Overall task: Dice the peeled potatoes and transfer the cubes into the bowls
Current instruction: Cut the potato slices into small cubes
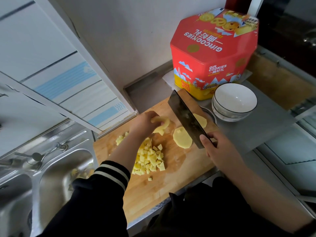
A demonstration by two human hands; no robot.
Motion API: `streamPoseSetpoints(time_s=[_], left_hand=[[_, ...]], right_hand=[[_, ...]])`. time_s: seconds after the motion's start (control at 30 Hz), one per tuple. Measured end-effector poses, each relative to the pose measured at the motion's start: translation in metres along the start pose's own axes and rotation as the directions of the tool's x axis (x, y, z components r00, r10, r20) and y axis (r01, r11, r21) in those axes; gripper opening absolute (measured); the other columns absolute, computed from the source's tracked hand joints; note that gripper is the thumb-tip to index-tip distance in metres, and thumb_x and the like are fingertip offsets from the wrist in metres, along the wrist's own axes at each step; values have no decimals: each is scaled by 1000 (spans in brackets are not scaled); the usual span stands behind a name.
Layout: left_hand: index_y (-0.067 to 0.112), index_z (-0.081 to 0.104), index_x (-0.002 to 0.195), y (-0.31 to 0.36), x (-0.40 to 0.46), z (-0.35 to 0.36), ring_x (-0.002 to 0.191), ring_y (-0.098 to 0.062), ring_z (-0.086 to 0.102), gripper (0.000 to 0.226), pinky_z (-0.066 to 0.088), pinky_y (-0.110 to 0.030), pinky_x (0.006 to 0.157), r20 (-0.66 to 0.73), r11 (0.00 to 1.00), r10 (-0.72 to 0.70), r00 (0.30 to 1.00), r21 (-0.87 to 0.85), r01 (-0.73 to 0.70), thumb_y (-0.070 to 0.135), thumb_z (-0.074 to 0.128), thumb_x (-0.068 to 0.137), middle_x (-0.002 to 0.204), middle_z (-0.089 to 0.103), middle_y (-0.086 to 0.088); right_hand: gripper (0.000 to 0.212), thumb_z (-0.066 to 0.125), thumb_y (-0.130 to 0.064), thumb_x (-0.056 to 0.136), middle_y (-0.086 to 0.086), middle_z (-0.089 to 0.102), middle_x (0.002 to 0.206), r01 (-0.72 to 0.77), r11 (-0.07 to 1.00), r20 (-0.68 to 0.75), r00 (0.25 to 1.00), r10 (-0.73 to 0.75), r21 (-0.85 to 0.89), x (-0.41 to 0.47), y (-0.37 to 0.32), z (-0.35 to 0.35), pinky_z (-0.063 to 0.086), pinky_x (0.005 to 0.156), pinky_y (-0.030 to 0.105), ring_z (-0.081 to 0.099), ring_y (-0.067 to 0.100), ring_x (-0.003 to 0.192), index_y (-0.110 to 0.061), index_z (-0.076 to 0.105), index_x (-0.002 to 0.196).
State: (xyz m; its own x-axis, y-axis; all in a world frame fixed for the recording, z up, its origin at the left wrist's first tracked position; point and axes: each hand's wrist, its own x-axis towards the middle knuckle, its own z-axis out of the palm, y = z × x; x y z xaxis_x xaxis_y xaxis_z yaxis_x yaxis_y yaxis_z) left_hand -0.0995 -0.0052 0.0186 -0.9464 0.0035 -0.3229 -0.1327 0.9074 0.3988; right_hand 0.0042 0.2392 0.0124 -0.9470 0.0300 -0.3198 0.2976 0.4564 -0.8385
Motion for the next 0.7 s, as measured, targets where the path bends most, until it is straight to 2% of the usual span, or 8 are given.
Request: streamPoseSetpoints(time_s=[0.1,0.17,0.27,0.33,0.37,0.47,0.6,0.7], left_hand=[[28,60,126,-4,-11,20,96,-16,59,39,45,-26,69,-16,992,27,1000,120,-25,44,64,91,116,65,5],[29,59,130,-6,-12,24,99,-17,60,41,43,-25,65,-76,996,-6,997,90,13,47,60,92,119,65,5],[24,62,128,-12,-10,21,98,-19,63,39,48,-27,70,-125,995,-84,989,-68,76,43,59,94,117,66,3],[17,63,124,-17,-9,20,90,-22,65,36,53,-30,70,-132,947,-170,977,-296,125,38,59,95,111,68,-3],[13,63,123,-19,-9,18,87,-23,66,35,55,-30,66,-121,880,-244,962,-444,168,36,58,96,110,66,-6],[9,55,129,-24,-15,7,100,-29,64,39,59,-30,65,43,536,-411,911,-796,280,33,55,98,121,57,-11],[11,47,130,-29,-33,-3,103,-28,63,36,58,-29,63,203,212,-392,897,-929,303,33,48,102,118,55,-11],[7,47,128,-32,-51,-5,90,-25,69,34,60,-31,61,294,-32,-336,895,-953,301,30,46,103,116,60,-14]], right_hand=[[27,50,-48,95,-9,60,69,-11,1000,2,1000,11,-8,-1,0,0,46,64,29,58,7,66,-23,58,102],[28,49,-49,94,-8,60,69,-16,1000,2,1000,16,-14,-1,-2,0,49,65,32,58,8,66,-24,58,101],[28,49,-51,94,-6,61,70,-18,999,6,1000,18,-30,-2,-4,1,54,69,39,59,11,67,-25,57,99],[28,50,-52,93,-6,62,71,-27,999,7,1000,27,-38,-2,-6,0,55,70,40,61,10,68,-26,57,100],[29,52,-53,92,-7,62,73,-31,998,8,999,31,-46,-2,-7,1,55,70,38,61,10,70,-26,57,101],[30,61,-51,87,-12,61,85,-54,996,28,998,56,-67,-4,-13,4,48,69,27,58,5,78,-27,53,104],[36,69,-48,83,-9,59,92,-42,992,48,998,48,-117,0,-30,19,45,76,27,58,11,87,-26,50,104],[48,69,-54,81,-11,57,92,-3,984,56,998,13,-179,5,-46,33,47,72,25,56,9,84,-21,49,110]])
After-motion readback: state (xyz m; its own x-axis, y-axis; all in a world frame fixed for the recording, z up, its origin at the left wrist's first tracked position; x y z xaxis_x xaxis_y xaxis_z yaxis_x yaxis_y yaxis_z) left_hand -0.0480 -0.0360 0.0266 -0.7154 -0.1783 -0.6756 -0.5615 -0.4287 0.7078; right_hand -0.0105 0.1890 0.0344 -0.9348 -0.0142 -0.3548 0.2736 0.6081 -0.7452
